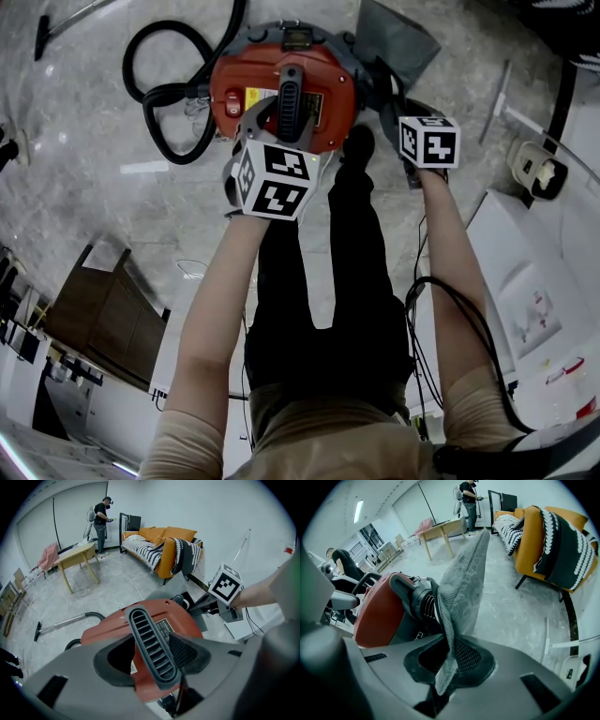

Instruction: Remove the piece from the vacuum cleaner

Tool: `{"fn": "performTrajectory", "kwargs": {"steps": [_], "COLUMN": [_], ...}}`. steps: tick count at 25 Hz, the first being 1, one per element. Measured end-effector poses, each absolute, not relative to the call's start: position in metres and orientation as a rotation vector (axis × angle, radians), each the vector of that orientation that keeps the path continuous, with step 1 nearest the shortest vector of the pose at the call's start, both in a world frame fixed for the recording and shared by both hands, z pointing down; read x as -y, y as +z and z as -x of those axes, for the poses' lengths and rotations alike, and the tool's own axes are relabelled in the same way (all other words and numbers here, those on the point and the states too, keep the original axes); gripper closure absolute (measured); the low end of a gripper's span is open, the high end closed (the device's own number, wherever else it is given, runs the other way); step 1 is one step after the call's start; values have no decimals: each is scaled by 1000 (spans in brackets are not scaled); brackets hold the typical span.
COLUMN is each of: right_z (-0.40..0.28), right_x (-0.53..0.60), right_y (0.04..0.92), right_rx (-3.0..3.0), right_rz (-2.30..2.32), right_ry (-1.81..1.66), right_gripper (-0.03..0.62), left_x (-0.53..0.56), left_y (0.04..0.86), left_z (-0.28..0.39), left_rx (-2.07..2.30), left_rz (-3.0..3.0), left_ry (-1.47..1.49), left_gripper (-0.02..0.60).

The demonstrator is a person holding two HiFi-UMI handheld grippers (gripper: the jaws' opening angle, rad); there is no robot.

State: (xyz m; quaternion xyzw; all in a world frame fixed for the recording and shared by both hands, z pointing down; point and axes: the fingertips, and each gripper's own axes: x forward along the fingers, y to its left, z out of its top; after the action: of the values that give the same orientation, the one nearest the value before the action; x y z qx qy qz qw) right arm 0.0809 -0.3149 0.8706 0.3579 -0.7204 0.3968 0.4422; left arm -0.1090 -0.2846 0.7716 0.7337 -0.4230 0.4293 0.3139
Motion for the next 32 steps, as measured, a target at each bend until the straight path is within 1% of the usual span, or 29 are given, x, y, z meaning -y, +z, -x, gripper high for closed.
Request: {"fn": "performTrajectory", "kwargs": {"steps": [32], "right_z": [-87], "right_x": [316], "right_y": [880], "right_rx": [1776], "right_rz": [-864], "right_ry": [947], "right_gripper": [565], "left_x": [284], "left_y": [775], "left_z": [109], "left_rx": [1127], "left_rz": [-1940], "left_ry": [1135], "left_gripper": [360]}}
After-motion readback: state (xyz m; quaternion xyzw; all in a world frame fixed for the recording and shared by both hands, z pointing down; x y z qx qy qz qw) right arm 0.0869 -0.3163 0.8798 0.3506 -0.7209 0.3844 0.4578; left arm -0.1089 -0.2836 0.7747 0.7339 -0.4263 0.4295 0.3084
